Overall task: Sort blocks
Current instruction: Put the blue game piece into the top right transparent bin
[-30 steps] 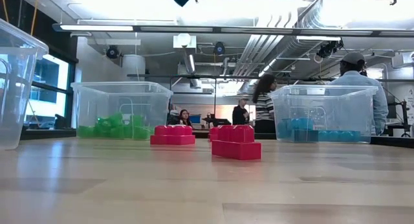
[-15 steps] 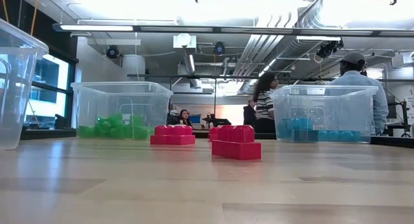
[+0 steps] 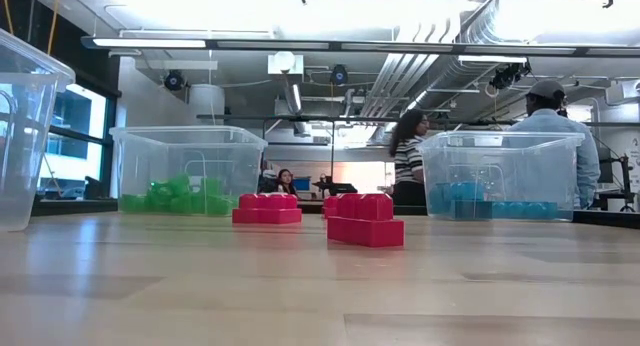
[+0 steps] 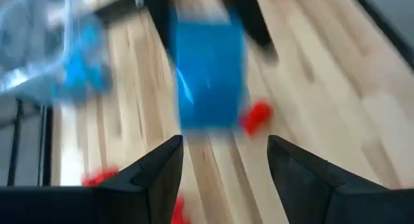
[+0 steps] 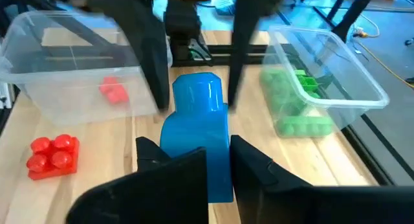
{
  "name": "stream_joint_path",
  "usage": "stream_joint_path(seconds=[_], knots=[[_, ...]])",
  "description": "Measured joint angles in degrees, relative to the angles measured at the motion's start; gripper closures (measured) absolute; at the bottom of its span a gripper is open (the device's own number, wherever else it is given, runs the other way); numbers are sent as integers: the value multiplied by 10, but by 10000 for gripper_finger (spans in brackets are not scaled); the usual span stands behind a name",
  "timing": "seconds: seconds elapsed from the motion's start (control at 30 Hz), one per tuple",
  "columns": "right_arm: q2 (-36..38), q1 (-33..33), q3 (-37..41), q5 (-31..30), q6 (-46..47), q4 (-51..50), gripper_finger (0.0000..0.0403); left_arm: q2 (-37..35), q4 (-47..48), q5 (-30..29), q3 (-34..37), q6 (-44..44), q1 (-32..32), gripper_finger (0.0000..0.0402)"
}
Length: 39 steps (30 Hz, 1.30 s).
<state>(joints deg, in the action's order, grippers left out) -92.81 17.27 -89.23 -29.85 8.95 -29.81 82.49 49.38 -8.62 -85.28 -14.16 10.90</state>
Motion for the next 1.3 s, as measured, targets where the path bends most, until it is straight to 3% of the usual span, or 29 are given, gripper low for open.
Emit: stream_joint_path(seconds=[0.1,0.2,0.37,0.5,0.63,0.73,0.87,1.07,1.3], knots=[[22,-3,0,-28,15,-49,396,-24,83,8,9,31,-19,190],[48,-9,0,-59,50,-126,400,-77,61,31,69,65,-43,189],[88,-35,0,-106,173,-284,401,-202,-107,74,237,147,-65,189],[101,-85,0,-109,295,-423,401,-284,-256,77,359,249,-63,188],[101,-160,0,-111,392,-551,402,-323,-392,76,448,351,-55,188],[107,-234,1,-111,414,-604,402,-328,-491,75,486,410,-51,188],[132,-353,1,-81,318,-551,402,-322,-538,73,499,425,-47,188],[138,-541,1,79,114,-422,402,-315,-537,35,499,425,-49,188],[96,-649,1,170,1,-419,402,-314,-603,-50,499,472,-50,188]])
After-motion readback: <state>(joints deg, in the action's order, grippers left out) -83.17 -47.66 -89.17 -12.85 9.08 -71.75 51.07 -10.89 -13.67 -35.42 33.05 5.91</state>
